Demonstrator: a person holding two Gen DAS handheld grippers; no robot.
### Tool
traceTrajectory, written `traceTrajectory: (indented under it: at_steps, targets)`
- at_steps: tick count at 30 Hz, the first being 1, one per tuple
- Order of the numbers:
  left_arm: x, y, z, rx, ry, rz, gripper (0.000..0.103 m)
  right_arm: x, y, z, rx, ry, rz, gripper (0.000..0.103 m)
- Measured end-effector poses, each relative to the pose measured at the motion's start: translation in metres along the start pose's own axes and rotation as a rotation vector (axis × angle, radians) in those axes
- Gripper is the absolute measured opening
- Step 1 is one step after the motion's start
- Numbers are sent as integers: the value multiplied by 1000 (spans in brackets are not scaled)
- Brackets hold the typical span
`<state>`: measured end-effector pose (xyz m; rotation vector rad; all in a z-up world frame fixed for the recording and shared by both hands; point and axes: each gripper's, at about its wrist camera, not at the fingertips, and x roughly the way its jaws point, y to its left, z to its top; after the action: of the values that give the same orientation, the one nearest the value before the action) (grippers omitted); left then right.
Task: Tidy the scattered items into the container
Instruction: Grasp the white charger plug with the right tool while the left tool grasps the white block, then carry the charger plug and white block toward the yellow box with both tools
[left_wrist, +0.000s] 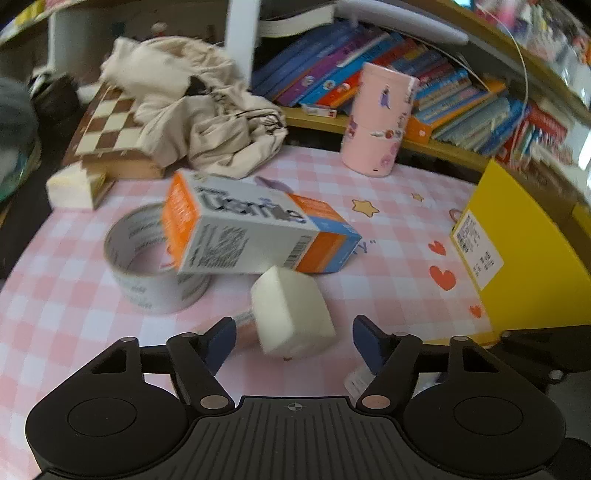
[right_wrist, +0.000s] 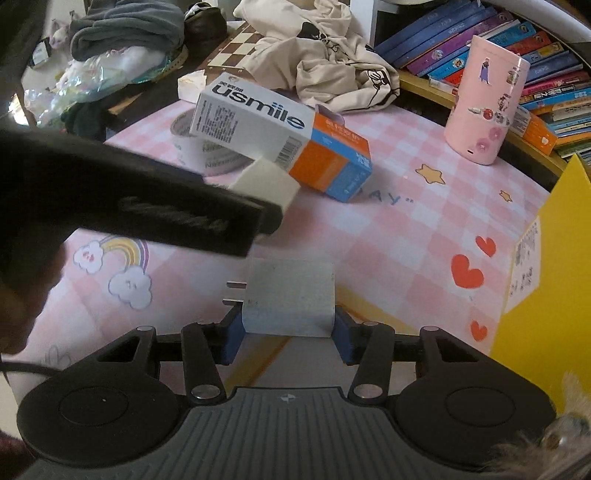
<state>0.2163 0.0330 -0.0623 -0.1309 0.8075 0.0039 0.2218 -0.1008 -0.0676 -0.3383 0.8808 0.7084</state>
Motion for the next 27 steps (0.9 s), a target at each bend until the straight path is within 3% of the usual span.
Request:
traceTrajectory:
  at_steps: [6, 12, 15, 22, 27]
  targets:
    - [12, -25, 4, 212, -5, 60, 64, -1, -2, -2, 5, -1, 5, 47]
    - [23, -34, 0, 316, 24, 119, 64, -1, -3, -2, 8, -3, 9, 47]
    - [25, -34, -2, 338, 19, 137, 53, -1, -3, -2, 7, -4, 10, 47]
    - [11, -21, 1, 267, 12, 73, 39, -1, -3, -2, 12, -2, 9, 47]
    - [-11, -3, -4, 102, 20, 2, 37, -6, -5, -3, 25, -6, 3, 47]
